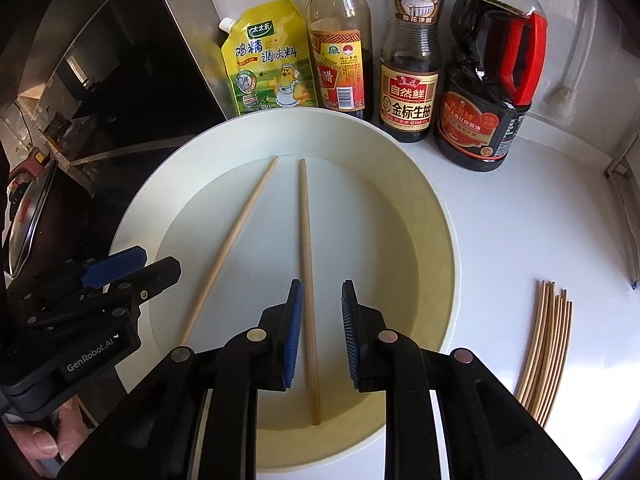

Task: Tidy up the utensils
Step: 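Open the left tool over the basin while the right tool opens too, then move both open tools back to the chopstick bundle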

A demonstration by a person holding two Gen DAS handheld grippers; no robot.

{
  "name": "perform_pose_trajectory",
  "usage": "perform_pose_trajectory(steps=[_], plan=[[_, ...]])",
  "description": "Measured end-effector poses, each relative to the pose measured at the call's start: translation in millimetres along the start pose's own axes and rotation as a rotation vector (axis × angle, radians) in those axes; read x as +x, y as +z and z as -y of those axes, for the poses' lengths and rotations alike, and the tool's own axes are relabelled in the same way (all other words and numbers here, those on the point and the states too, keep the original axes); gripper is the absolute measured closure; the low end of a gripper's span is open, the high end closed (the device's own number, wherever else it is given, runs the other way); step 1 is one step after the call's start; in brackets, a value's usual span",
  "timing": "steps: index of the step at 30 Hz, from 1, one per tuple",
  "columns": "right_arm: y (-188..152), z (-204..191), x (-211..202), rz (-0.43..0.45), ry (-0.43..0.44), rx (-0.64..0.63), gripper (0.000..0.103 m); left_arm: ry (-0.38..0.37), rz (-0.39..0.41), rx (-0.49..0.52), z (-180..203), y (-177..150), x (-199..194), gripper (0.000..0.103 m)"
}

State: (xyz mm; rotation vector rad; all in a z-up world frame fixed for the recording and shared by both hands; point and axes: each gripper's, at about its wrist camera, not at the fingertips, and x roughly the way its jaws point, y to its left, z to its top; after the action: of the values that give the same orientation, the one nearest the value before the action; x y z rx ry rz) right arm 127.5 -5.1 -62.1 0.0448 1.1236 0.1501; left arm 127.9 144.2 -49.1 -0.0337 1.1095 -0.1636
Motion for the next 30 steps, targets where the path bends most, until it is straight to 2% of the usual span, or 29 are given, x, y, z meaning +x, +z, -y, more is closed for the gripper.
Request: perform_pose_trajectory(steps=[7, 8, 9, 11, 20, 30], plan=[[-24, 15, -26, 0.034, -0.009, 0.023, 0.080, -0.009, 0.026, 0.019, 13, -15, -21, 0.061], [-28, 18, -30, 0.038, -0.011, 0.028, 0.080, -0.014, 0.030, 0.022, 16, -16, -24, 0.058], [-33, 21, -34, 0.042, -0.012, 0.032, 0.080, -0.015, 0.035, 0.022, 19, -18, -27, 0.051], [-39, 25, -43, 0.052, -0.018, 0.040, 0.077, -0.020, 0.053, 0.027, 27, -22, -34, 0.046], [-69, 61, -80, 0.080, -0.062, 0.085, 0.075, -0.057, 0.068, 0.079, 74, -35, -48, 0.046], [-112, 135, -109, 0.082, -0.141, 0.176, 0.068, -0.105, 0.043, 0.162, 146, -54, -45, 0.043]])
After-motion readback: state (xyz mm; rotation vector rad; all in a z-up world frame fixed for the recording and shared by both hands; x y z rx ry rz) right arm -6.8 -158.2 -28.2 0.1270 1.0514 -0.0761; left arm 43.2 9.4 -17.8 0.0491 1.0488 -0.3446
